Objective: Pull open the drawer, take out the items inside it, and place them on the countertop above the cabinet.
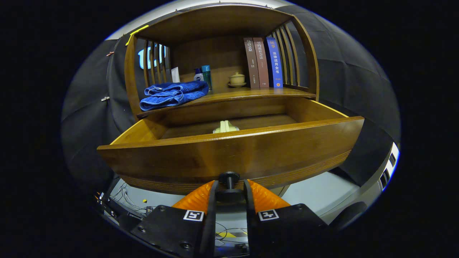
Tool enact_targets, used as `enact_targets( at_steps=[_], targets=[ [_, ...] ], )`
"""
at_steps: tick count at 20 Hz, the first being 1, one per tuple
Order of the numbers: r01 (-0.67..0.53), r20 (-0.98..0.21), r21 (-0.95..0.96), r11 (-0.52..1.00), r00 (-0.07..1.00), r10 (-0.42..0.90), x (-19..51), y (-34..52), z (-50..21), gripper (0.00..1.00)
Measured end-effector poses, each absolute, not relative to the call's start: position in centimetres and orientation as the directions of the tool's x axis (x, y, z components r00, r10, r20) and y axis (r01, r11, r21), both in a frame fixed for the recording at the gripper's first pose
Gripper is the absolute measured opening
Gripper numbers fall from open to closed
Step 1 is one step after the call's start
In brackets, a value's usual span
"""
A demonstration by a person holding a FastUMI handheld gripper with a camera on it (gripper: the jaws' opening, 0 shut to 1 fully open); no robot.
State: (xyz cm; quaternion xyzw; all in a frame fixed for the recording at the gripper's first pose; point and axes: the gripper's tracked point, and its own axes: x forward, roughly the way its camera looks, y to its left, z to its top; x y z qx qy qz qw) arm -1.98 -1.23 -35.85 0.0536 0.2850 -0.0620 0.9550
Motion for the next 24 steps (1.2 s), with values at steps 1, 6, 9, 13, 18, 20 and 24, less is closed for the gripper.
enact_targets(
  at_steps=[1,6,9,13,18,20,24],
  targets=[
    [0.148,-0.559,0.07,0.987,0.825,-0.084,-2.4,-1.2,-36.0,0.4],
    [0.15,-0.55,0.076,0.986,0.831,-0.084,-2.8,-1.2,-35.9,0.4],
    [0.146,-0.553,0.073,0.987,0.829,-0.081,-2.7,-1.1,-36.1,0.41],
    [0.142,-0.536,0.089,0.986,0.841,-0.073,-3.3,-1.2,-33.1,0.63],
    [0.102,-0.485,0.093,0.99,0.874,-0.044,-0.4,-0.9,-26.0,0.86],
    [0.115,-0.513,0.111,0.987,0.857,-0.042,2.0,-1.1,-25.0,0.92],
    [0.143,-0.618,0.135,0.98,0.785,-0.029,7.3,-1.5,-26.4,0.97]
  ],
)
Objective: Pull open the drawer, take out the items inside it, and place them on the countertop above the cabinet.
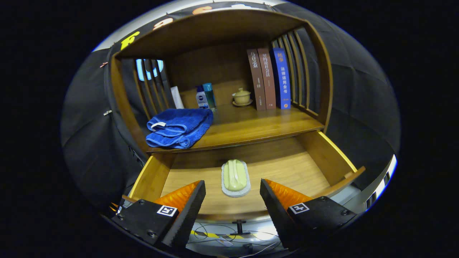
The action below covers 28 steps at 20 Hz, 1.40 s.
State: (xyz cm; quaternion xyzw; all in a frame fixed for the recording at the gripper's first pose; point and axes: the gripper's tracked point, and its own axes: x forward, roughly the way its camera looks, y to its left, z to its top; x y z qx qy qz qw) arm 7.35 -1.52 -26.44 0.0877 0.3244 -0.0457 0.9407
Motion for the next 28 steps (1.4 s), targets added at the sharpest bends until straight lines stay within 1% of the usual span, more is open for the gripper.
enact_targets(
  at_steps=[3,4,5,6,7,10,13,16,17,19,21,26,28],
  targets=[
    [0.144,-0.7,0.098,0.985,0.714,-0.034,10.9,-1.7,-28.7,0.97],
    [0.127,-0.713,0.121,0.984,0.702,-0.003,12.0,-1.0,-29.2,0.97],
    [0.128,-0.733,0.122,0.984,0.68,0.002,12.9,-0.8,-29.8,0.96],
    [0.127,-0.761,0.112,0.986,0.648,0.002,13.4,-0.6,-30.7,0.94],
    [0.126,-0.787,0.099,0.987,0.618,0.001,13.7,-0.9,-31.5,0.92],
    [0.114,-0.85,0.054,0.992,0.527,-0.014,14.4,-1.1,-34.0,0.92],
    [0.133,-0.884,0.027,0.991,0.466,-0.038,14.9,-1.9,-35.8,0.85],
    [0.139,-0.92,0.02,0.99,0.39,-0.036,14.4,-2.0,-37.5,0.83],
    [0.142,-0.93,0.017,0.99,0.366,-0.036,14.0,-2.0,-38.0,0.77],
    [0.145,-0.94,0.014,0.989,0.338,-0.037,13.9,-2.0,-38.5,0.72],
    [0.14,-0.945,0.003,0.99,0.325,-0.043,13.8,-2.1,-38.6,0.59],
    [0.104,-0.94,-0.024,0.994,0.335,-0.058,14.0,-1.8,-38.5,0.26],
    [0.104,-0.94,-0.017,0.994,0.337,-0.051,14.0,-1.7,-38.5,0.26]
  ],
)
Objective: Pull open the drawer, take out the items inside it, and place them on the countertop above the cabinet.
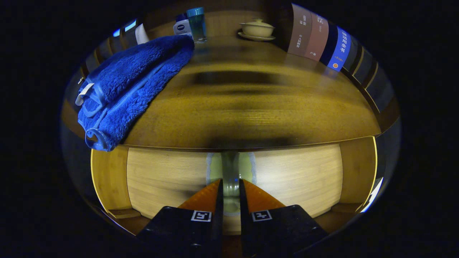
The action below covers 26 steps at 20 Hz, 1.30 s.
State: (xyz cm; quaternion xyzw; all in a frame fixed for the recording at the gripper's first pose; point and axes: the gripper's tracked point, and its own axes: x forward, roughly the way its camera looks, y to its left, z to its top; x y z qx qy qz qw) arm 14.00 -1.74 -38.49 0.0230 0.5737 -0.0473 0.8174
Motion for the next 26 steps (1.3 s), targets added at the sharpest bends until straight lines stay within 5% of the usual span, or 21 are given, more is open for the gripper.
enact_targets(
  at_steps=[3,5,11,19,26],
  targets=[
    [0.121,-0.936,0.008,0.993,0.349,-0.035,14.0,-1.8,-38.8,0.26],
    [0.134,-0.93,0.014,0.991,0.366,-0.037,13.5,-2.1,-38.4,0.12],
    [0.13,-0.923,0.051,0.99,0.384,-0.003,12.0,-2.1,-37.0,0.12],
    [0.11,-0.828,0.149,0.983,0.557,0.063,7.7,-1.3,-28.0,0.12],
    [0.101,-0.711,0.128,0.987,0.703,0.02,12.6,-2.5,-20.7,0.12]
  ],
)
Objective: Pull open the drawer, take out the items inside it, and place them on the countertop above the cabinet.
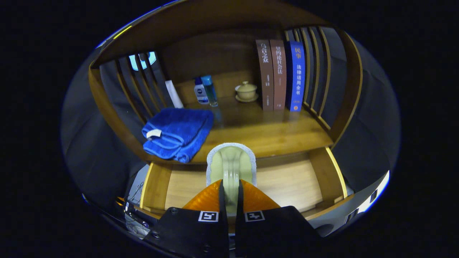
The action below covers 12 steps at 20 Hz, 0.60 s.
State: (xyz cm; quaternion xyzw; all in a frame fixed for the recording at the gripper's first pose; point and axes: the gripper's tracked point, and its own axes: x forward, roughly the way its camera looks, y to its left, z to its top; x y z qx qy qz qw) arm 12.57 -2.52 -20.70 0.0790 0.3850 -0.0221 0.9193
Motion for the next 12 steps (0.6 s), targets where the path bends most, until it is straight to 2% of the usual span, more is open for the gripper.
enact_targets(
  at_steps=[5,12],
  targets=[
    [0.111,-0.687,0.142,0.984,0.726,0.018,18.6,-2.5,-18.9,0.12],
    [0.146,-0.766,0.138,0.98,0.642,0.012,25.1,-3.1,-22.9,0.12]
  ],
)
